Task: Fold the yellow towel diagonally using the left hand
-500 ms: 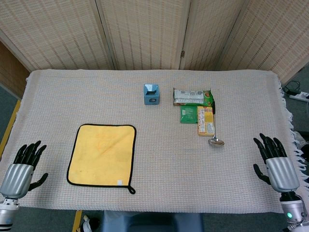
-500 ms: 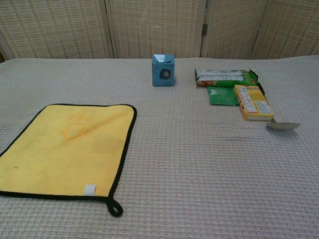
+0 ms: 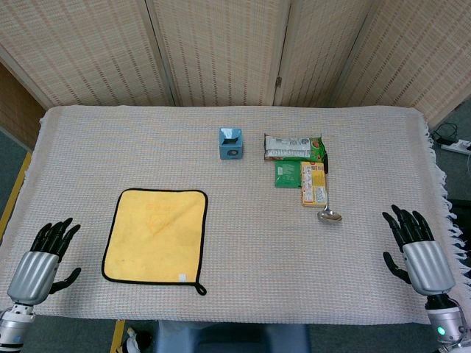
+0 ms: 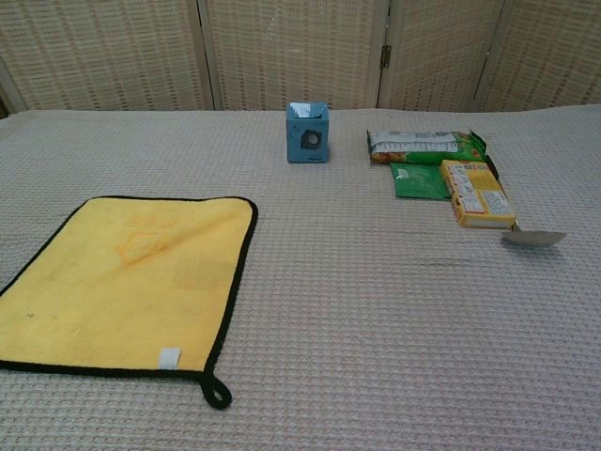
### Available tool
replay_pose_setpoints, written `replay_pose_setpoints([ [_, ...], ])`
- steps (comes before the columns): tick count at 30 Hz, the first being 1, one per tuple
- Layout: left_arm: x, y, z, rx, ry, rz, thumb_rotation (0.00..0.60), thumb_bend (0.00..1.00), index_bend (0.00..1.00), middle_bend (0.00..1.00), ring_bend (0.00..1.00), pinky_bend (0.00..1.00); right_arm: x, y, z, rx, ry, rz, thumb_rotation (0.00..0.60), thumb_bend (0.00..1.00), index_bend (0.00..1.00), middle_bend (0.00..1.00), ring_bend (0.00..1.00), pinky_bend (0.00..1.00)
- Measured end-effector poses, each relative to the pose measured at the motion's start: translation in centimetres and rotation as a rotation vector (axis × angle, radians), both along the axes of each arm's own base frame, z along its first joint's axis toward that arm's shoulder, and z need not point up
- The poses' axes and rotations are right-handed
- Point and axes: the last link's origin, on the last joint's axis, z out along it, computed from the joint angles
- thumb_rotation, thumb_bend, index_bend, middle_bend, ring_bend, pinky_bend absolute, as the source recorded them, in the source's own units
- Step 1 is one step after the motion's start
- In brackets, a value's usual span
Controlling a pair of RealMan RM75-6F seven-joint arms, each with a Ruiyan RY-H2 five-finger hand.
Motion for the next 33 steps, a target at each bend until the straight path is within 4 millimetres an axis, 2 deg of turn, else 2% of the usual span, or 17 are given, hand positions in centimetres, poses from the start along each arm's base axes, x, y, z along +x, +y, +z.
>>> replay_pose_setpoints([
  [2,0.7,0.4,0.2,-0.016,0.006,-0.024,0.600,0.32,0.03,0.15,0.18,0.21,0.2,-0.1,0.1,-0.001,-0.005,0.009,0.600,0.45,0.00,0.00,0.00,0.00],
  [3,1.0,0.6,0.2,-0.021,0.015,-0.036,0.600,0.33,0.05,0.24,0.26,0.30,0.3,-0.2,0.1,-0.002,-0.006,0.015,0.600,0.45,0.00,0.00,0.00,0.00],
  [4,1.4,1.0,0.2,-0.029,0.032,-0.056,0.600,0.33,0.07,0.39,0.39,0.43,0.4,-0.3,0.0,-0.002,-0.007,0.019,0.600,0.45,0.00,0.00,0.00,0.00],
  [5,1.8,1.4,0.2,-0.038,0.046,-0.069,0.600,0.34,0.09,0.48,0.47,0.50,0.5,-0.5,0.0,-0.001,-0.008,0.023,0.600,0.45,0.00,0.00,0.00,0.00],
  [7,2.4,2.1,0.1,-0.063,0.067,-0.086,0.600,0.35,0.15,0.75,0.73,0.70,0.6,-0.7,-0.2,0.004,-0.007,0.027,0.600,0.45,0.00,0.00,0.00,0.00],
  [9,2.8,3.0,0.0,-0.100,0.066,-0.091,0.600,0.36,0.20,0.92,0.89,0.86,0.5,-1.1,-0.4,0.009,-0.007,0.023,0.600,0.45,0.00,0.00,0.00,0.00],
  [10,3.2,3.7,-0.2,-0.130,0.062,-0.092,0.600,0.36,0.23,0.97,0.95,0.92,0.5,-1.2,-0.5,0.010,-0.009,0.019,0.600,0.45,0.00,0.00,0.00,0.00],
  [12,3.8,4.9,-0.6,-0.176,0.055,-0.096,0.600,0.36,0.28,1.00,1.00,0.99,0.2,-1.6,-0.5,0.008,-0.010,0.007,0.600,0.45,0.00,0.00,0.00,0.00],
  [18,6.6,9.4,-2.1,-0.252,0.044,-0.178,0.600,0.36,0.40,1.00,1.00,1.00,-0.6,-1.8,-0.3,-0.001,-0.005,-0.029,0.600,0.45,0.00,0.00,0.00,0.00],
  [25,8.1,13.6,-4.8,-0.307,0.073,-0.222,0.600,0.38,0.41,1.00,1.00,1.00,-1.1,-1.7,0.0,0.000,-0.010,-0.048,0.600,0.45,0.00,0.00,0.00,0.00],
  [33,9.1,16.3,-5.6,-0.311,0.040,-0.229,0.600,0.42,0.40,1.00,1.00,1.00,-1.1,-1.9,0.1,-0.009,-0.014,-0.042,0.600,0.45,0.00,0.00,0.00,0.00],
])
